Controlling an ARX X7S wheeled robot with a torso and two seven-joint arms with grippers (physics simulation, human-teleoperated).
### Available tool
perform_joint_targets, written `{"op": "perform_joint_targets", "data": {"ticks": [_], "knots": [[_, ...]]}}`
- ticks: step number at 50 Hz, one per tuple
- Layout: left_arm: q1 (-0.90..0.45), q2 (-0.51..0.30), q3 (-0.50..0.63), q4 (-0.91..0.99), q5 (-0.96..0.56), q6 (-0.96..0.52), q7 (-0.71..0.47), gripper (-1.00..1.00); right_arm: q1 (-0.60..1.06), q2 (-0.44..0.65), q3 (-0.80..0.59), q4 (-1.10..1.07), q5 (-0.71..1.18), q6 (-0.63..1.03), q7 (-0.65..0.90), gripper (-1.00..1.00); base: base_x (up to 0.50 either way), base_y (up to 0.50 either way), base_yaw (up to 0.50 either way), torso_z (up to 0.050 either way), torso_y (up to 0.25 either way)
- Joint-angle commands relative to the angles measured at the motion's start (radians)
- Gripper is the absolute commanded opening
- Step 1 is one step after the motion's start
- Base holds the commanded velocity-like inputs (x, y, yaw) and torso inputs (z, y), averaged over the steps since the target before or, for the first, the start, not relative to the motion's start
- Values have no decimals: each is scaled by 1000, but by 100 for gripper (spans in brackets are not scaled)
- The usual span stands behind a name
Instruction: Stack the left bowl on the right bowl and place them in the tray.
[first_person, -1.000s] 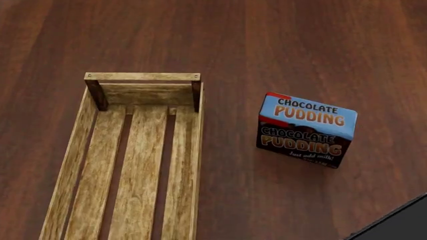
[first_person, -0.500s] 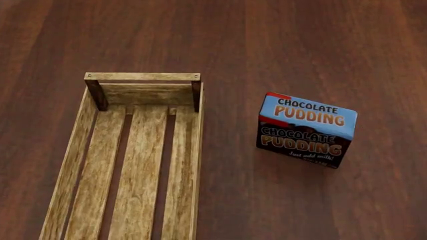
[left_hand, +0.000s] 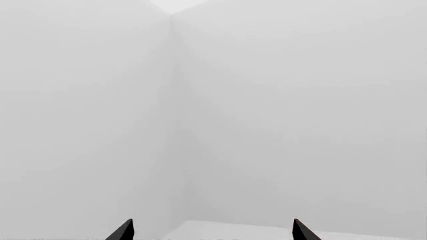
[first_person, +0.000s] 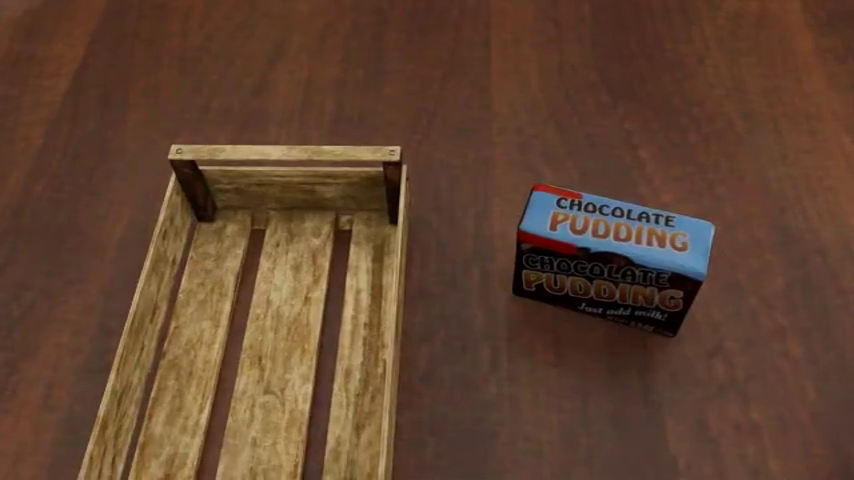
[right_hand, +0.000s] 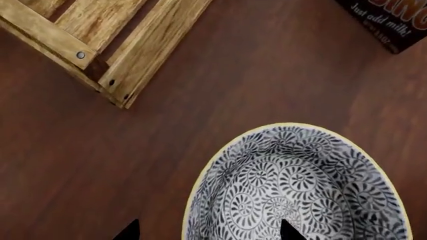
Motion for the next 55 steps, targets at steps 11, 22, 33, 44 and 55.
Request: {"op": "perform_joint_targets", "data": {"ticks": [11, 22, 33, 44, 55], "knots": [[19, 0, -23, 0, -12, 2, 0, 100, 22, -124, -53, 59, -62, 127, -28, 100, 0, 0, 0, 0, 0], [25, 0, -39, 0, -27, -2, 0, 100, 76, -199, -82, 102, -63, 216, -16, 100, 0, 0, 0, 0, 0], [38, 0, -47, 0, -28, 5, 0, 100, 92, -267, -124, 162, -99, 274, -17, 100, 0, 0, 0, 0, 0], [50, 0, -54, 0, -28, 10, 0, 100, 74, -293, -155, 202, -133, 295, -12, 100, 0, 0, 0, 0, 0], [63, 0, -60, -2, -29, 18, 0, 100, 20, -255, -170, 227, -212, 256, -83, 100, 0, 0, 0, 0, 0]]}}
